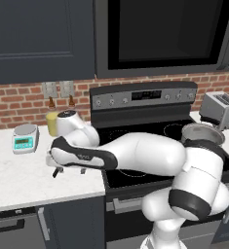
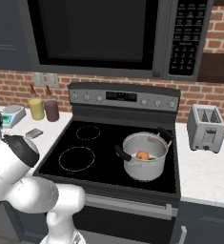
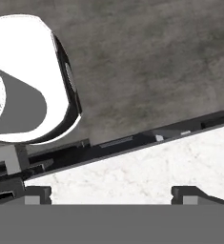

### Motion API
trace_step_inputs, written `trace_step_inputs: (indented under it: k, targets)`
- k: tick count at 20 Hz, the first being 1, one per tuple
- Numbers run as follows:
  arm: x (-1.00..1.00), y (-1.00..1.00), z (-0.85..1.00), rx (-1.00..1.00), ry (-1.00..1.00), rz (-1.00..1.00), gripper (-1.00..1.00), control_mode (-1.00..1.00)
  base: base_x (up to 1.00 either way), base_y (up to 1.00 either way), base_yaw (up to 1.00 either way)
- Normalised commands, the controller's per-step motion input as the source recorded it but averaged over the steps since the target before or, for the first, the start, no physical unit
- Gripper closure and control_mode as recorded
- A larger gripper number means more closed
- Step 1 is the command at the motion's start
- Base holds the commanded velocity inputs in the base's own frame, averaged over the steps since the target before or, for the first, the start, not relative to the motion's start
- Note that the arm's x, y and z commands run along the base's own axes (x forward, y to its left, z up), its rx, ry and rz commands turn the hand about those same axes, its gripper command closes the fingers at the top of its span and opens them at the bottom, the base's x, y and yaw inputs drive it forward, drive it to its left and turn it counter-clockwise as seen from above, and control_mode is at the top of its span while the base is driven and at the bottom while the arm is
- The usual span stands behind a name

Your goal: Put the onion and lime in the pot. Retrieve the spatula and lightly stir the vegetables in the pot.

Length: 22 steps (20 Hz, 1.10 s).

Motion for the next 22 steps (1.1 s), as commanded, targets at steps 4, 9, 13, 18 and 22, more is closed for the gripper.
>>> trace_step_inputs:
  k: [4,9,13,18,22]
  targets:
    - [0.51,0.42,-0.43,0.00,0.01,0.00,-1.00,-1.00,0.00,0.00,0.00]
    - [0.40,0.37,-0.31,0.00,0.00,0.00,-1.00,-1.00,0.00,0.00,0.00]
    - [0.40,0.27,-0.26,0.00,-0.01,0.00,-1.00,-1.00,0.00,0.00,0.00]
    - [0.40,0.05,-0.32,0.00,-0.01,0.00,-1.00,-1.00,0.00,0.00,0.00]
    - [0.40,0.00,-0.31,0.00,-0.02,0.00,-1.00,-1.00,0.00,0.00,0.00]
